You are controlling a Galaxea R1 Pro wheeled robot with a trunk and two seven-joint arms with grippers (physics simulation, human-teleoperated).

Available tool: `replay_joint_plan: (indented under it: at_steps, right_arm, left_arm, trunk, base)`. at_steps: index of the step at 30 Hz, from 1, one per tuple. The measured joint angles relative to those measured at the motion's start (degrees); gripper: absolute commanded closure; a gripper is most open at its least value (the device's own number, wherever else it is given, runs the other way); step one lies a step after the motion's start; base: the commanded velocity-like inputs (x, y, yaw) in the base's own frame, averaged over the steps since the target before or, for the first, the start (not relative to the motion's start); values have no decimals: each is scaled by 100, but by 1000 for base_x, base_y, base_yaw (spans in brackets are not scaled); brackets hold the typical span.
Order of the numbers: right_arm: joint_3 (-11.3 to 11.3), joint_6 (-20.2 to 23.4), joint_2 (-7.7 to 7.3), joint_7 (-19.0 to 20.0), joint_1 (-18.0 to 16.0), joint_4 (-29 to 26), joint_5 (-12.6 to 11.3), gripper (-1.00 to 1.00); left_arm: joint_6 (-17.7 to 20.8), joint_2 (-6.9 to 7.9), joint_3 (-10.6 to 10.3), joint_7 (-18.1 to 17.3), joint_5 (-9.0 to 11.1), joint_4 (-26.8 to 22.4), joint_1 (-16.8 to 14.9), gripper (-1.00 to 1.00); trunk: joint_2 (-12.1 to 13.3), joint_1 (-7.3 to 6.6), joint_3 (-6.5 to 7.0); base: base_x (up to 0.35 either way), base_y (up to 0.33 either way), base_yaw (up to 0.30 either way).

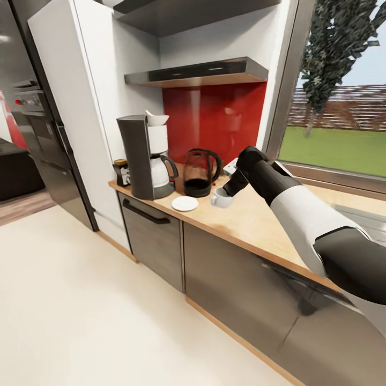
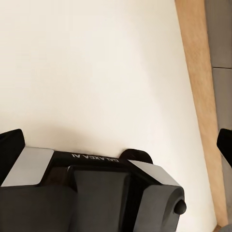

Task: Set up a coffee station on the kitchen countertop: keep the coffee maker on the countertop, move the bottle of coffee from the kitchen shelf to the counter next to the coffee maker, place a paper coffee filter on top of the coffee maker, put the saucer next to the coffee maker with the coffee cup on the saucer, and place the electric kettle next to the coffee maker.

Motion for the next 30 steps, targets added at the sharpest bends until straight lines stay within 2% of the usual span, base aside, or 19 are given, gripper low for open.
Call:
replay_joint_plan:
  at_steps: [6,22,30]
  right_arm:
    - [-1,4,1,0,-1,1,-2,100]
    - [-1,3,-2,0,-1,1,0,100]
    - [-8,0,-6,0,0,0,0,100]
  left_arm:
    - [1,-1,-1,1,0,1,-3,-100]
    - [1,-1,-1,1,0,1,-1,-100]
    - [0,0,1,0,0,0,0,-100]
  trunk:
    - [0,1,11]
    - [0,2,82]
    - [0,0,97]
  base:
    - [73,134,-136]
    - [3,11,-247]
    - [61,232,-78]
